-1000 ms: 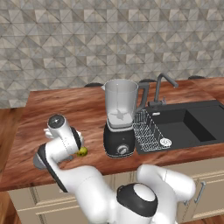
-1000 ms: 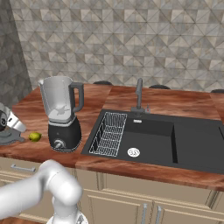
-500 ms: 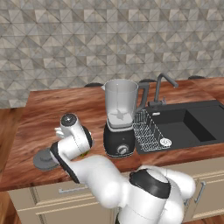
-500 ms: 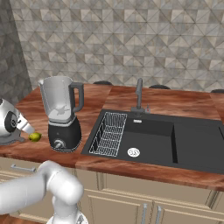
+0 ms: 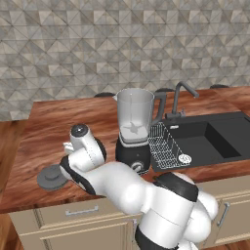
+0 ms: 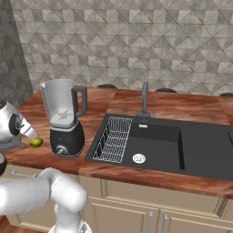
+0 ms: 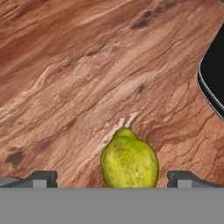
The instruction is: Open the blender lid, put the pear in the blender, close the lid, and start the blender.
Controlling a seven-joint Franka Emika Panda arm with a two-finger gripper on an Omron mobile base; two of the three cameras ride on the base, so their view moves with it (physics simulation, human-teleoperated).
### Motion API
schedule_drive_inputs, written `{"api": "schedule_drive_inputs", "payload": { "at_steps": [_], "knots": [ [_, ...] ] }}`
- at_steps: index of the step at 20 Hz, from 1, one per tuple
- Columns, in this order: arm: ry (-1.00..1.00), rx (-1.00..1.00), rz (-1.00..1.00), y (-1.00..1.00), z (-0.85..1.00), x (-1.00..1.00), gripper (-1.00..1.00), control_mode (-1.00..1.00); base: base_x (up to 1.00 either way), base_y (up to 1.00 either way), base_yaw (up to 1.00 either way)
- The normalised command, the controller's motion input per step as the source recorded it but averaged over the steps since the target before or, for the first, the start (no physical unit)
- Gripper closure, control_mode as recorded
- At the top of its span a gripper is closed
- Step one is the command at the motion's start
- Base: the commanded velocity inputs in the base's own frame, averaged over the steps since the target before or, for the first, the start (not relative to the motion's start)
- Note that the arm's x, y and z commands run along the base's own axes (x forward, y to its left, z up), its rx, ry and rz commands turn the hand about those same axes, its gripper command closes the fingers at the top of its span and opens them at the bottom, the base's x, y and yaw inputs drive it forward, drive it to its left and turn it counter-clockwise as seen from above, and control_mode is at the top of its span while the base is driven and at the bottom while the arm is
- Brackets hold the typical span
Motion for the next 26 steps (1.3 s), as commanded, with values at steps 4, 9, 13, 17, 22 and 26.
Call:
{"api": "schedule_drive_inputs", "payload": {
  "at_steps": [4,9,13,17,22,26],
  "knots": [
    [0.01,-0.03,0.0,0.0,0.04,-0.07,-1.0,-1.0,0.0,0.0,0.0],
    [0.0,-0.04,0.0,0.0,0.0,-0.15,-1.0,-1.0,0.0,0.0,0.0],
    [0.06,-0.02,0.0,-0.14,0.0,-0.19,-1.0,-1.0,0.0,0.0,0.0],
    [0.1,-0.01,0.0,-0.13,0.0,-0.03,-1.0,-1.0,0.0,0.0,0.0],
    [0.11,-0.02,0.0,-0.02,-0.01,0.0,-1.0,-1.0,0.0,0.0,0.0],
    [0.03,-0.01,0.0,0.0,-0.03,0.0,-1.0,-1.0,0.0,0.0,0.0]
  ]
}}
